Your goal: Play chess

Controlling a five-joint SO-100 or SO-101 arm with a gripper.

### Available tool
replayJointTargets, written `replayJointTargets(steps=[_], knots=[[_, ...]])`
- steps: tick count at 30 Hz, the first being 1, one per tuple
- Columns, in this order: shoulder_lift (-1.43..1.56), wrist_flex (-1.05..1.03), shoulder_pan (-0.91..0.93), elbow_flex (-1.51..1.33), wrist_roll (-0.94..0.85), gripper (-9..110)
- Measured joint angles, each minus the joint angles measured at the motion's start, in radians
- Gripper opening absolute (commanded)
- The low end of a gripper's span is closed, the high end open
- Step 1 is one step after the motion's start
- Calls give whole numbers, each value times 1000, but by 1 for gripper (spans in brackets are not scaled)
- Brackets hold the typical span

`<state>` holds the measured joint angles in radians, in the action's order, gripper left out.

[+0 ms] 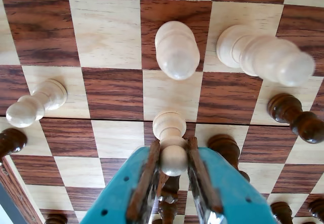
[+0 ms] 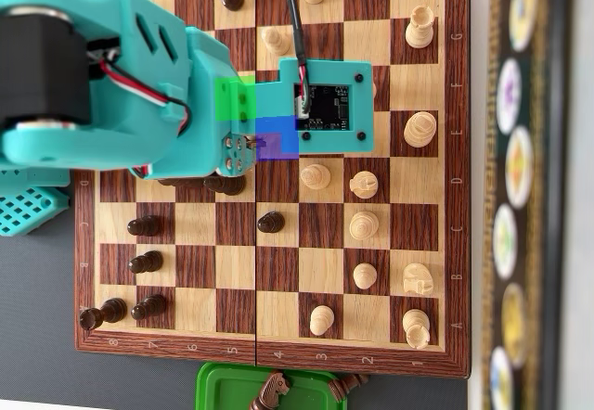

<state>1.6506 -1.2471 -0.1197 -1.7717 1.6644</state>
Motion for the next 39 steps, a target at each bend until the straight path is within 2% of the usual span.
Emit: replayJointTargets(steps=[26,39], knots=[[143,2,-206,-137,48,9],[143,3,-213,-179,48,9]])
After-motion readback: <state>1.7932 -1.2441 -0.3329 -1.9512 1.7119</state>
